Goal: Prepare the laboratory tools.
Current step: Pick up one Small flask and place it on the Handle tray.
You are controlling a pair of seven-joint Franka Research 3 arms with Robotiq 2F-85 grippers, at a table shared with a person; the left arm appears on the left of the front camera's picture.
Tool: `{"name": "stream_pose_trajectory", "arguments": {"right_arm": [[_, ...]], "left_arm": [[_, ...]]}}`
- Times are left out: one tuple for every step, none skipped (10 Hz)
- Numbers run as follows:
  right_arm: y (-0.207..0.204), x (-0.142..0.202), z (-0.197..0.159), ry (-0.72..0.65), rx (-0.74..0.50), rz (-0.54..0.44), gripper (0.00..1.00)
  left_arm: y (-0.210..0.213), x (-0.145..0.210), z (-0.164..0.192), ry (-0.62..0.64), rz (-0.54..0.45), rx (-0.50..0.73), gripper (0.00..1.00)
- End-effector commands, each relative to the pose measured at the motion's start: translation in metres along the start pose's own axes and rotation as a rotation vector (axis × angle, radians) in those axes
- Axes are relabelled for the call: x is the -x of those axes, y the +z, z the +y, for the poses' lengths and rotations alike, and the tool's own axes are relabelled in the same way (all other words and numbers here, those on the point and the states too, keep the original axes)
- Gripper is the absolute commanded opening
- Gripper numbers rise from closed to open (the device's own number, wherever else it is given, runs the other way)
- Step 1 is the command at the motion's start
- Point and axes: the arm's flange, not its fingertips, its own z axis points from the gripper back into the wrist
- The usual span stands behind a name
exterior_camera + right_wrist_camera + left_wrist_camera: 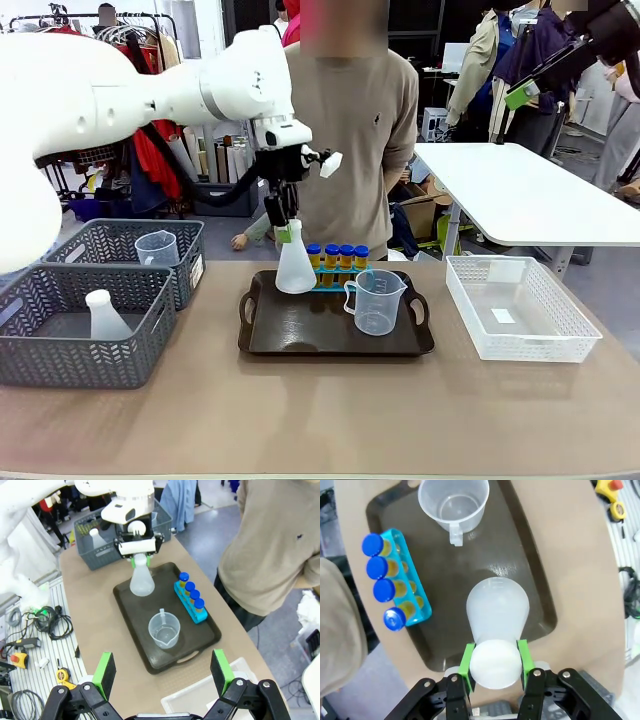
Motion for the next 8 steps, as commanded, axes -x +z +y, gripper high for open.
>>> {"name": "stream_pose_trajectory", "arguments": {"right_arm": [[0.000, -0.001, 0.001, 0.003, -0.003, -0.006, 1.00], [0.000, -0.001, 0.001, 0.003, -0.003, -0.006, 1.00], [0.000, -0.001, 0.001, 0.003, -0.003, -0.006, 1.00], [0.000, -0.001, 0.001, 0.003, -0.003, -0.006, 1.00], [0.000, -0.001, 0.001, 0.003, -0.003, -0.006, 1.00], [0.000, -0.001, 0.001, 0.003, -0.003, -0.006, 1.00], [0.000, -0.001, 0.001, 0.003, -0.003, -0.006, 1.00], [0.000, -0.001, 0.001, 0.003, -0.003, -0.006, 1.00]], "left_arm": [[-0.017, -0.004, 0.005, -0.053, 0.041, -0.020, 0.00], [-0.031, -0.005, 0.006, -0.050, 0.068, -0.032, 0.00], [-0.044, -0.005, 0.006, -0.041, 0.064, -0.042, 0.00], [-0.056, -0.006, 0.004, -0.041, 0.071, -0.057, 0.00], [-0.061, -0.007, 0.002, -0.037, 0.056, -0.049, 0.00], [-0.067, -0.010, -0.003, -0.036, 0.037, -0.052, 0.00], [-0.070, -0.010, -0.004, -0.035, 0.038, -0.065, 0.00], [-0.075, -0.009, -0.006, -0.044, 0.055, -0.075, 0.00]]}}
